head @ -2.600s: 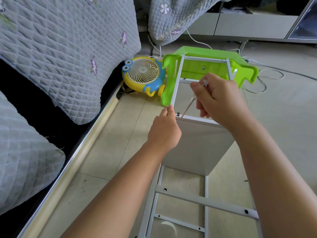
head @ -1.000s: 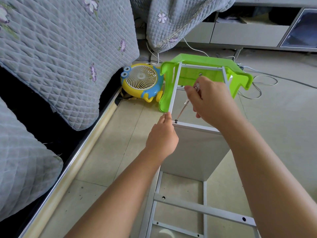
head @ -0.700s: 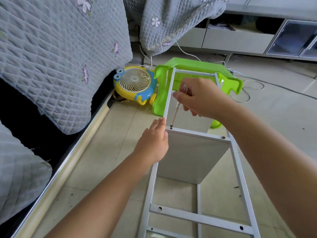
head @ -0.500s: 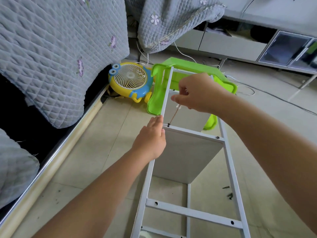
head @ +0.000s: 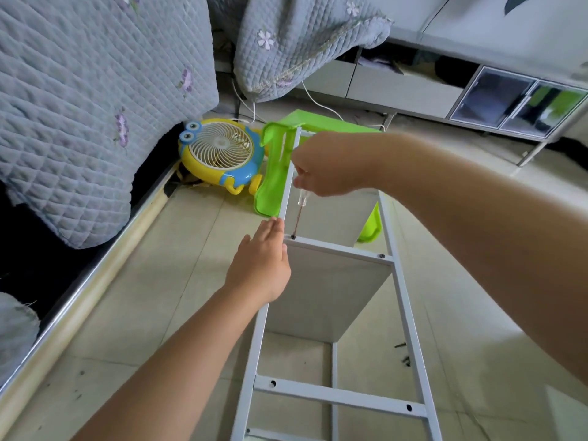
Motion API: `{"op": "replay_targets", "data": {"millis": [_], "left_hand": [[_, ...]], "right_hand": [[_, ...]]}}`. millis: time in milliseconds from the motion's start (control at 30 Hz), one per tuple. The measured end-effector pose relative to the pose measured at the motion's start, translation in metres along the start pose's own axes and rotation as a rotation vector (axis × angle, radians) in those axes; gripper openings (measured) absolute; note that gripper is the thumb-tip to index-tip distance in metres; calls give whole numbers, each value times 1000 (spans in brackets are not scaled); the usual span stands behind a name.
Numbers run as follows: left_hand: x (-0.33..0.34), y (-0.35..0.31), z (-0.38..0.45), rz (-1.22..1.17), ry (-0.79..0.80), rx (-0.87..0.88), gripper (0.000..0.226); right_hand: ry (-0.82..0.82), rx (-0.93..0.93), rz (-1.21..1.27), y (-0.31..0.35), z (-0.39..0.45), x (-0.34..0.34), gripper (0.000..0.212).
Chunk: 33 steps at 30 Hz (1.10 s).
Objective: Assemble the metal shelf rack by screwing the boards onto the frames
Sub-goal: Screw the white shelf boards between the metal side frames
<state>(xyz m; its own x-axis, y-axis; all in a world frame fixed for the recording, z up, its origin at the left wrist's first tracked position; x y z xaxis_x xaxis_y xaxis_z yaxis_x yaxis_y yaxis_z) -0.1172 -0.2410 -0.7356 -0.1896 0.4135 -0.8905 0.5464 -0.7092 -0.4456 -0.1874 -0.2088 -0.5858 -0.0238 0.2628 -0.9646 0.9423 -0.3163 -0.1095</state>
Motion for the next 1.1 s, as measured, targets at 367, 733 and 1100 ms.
{"op": "replay_targets", "data": {"millis": [367, 733, 1100], "left_hand": [[-1, -1, -4, -78, -10, -7, 50], [-1, -1, 1, -121, -16, 9, 50], [-1, 0, -2, -135, -35, 10, 49]], "right_hand": [[31, 29, 119, -15, -15, 14, 8], [7, -4, -99, -4, -11, 9, 35], [191, 336, 494, -37, -13, 25, 27]]}}
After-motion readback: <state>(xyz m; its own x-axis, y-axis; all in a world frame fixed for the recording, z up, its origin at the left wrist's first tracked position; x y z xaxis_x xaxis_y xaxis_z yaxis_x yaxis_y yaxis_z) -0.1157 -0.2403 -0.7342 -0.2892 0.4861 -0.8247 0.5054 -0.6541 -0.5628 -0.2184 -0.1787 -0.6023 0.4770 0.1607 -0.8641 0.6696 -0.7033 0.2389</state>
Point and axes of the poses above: each hand's wrist, its own z-axis towards the middle knuckle, its own x-axis out of the palm, y = z × x, the point moved 3 cm from there along z, towards the middle knuckle, and after that the axes turned 6 degrees about z, right-handed, at the moved point
